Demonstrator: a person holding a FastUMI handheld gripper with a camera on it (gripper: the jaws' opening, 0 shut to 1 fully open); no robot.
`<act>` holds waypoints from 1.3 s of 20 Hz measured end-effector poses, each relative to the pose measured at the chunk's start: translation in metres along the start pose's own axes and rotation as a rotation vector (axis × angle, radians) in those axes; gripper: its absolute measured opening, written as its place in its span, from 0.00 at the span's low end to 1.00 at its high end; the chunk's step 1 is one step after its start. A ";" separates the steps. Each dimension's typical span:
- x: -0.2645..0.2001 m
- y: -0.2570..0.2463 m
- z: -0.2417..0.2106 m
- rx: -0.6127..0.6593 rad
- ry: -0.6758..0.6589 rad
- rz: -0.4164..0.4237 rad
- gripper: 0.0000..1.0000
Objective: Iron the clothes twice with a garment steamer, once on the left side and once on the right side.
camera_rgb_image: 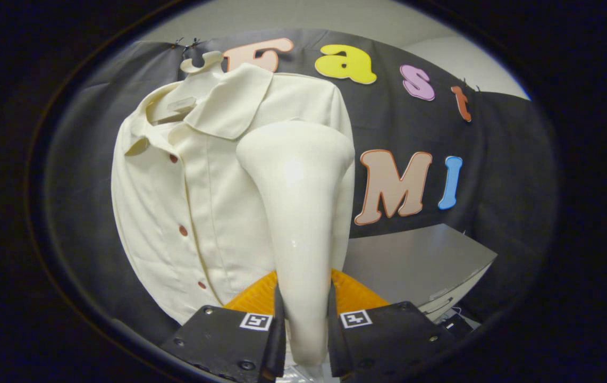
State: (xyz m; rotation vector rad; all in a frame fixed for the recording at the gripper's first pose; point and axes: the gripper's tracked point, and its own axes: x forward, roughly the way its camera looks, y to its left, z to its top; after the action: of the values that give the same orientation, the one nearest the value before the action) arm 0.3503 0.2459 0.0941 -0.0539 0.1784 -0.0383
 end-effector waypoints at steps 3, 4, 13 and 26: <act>0.003 0.004 -0.016 0.012 0.012 -0.012 0.32; 0.003 0.004 -0.021 0.009 0.021 -0.019 0.32; 0.008 0.010 -0.077 -0.012 0.061 -0.063 0.33; 0.014 0.000 -0.174 0.027 0.181 -0.088 0.33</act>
State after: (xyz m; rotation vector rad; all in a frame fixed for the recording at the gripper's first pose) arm 0.3334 0.2367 -0.0795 -0.0316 0.3567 -0.1338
